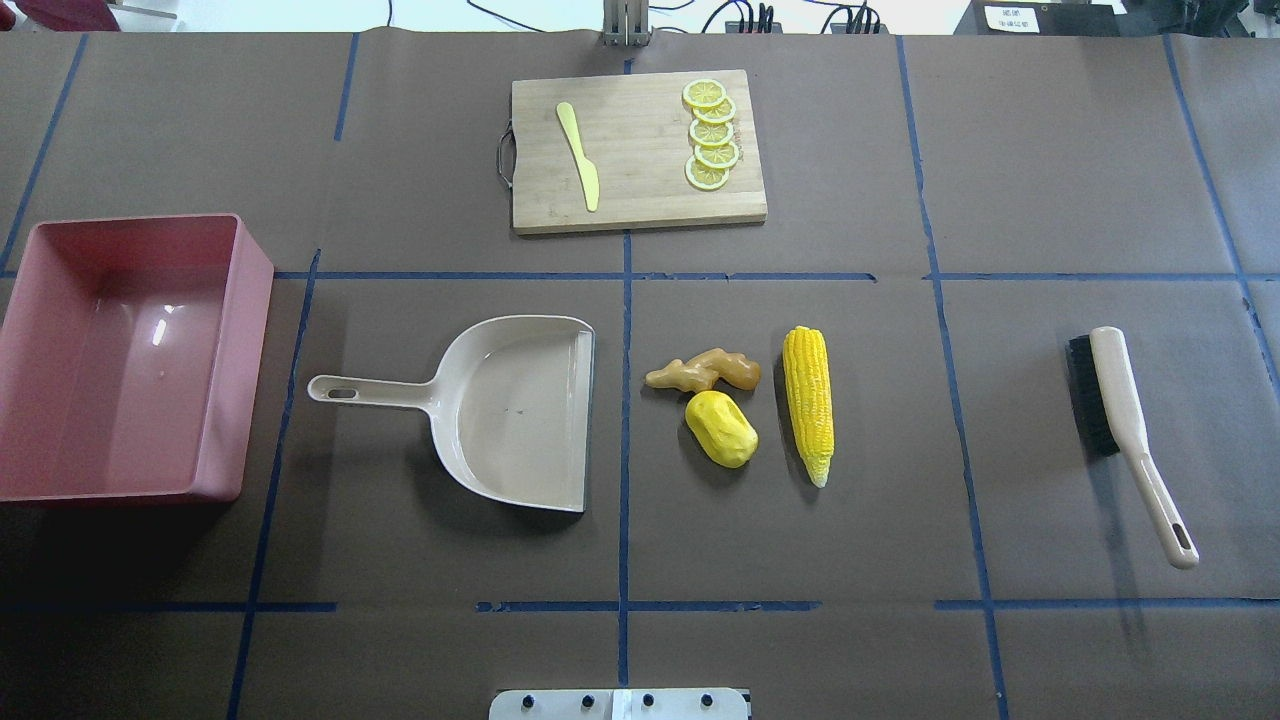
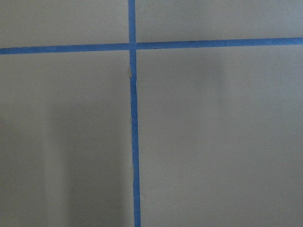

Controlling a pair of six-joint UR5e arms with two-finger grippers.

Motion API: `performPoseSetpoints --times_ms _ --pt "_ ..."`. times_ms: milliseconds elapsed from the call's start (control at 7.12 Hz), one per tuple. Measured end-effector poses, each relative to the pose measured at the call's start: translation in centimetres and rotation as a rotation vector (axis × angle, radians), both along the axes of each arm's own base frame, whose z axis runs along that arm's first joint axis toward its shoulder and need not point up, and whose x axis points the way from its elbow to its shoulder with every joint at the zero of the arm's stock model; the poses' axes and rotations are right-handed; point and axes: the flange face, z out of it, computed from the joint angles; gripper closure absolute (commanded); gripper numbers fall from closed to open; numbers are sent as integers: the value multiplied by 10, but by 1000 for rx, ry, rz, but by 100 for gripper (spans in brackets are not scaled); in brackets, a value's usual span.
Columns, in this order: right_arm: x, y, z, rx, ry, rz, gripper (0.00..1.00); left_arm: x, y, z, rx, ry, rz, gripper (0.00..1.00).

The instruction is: Sweep and dump trash into bin

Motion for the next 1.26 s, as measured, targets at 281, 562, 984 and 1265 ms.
performPoseSetpoints --times_ms 281,562,984,1265 --pt "0 -1 -2 3 0 0 0 0 0 0 0 0 0 0" --pt "0 -2 -2 3 0 1 0 0 0 0 0 0 1 0" --pt "0 -3 -3 5 0 2 0 0 -1 -1 12 -1 3 0" --pt "0 -3 -3 5 0 2 0 1 -3 -2 24 -2 1 0"
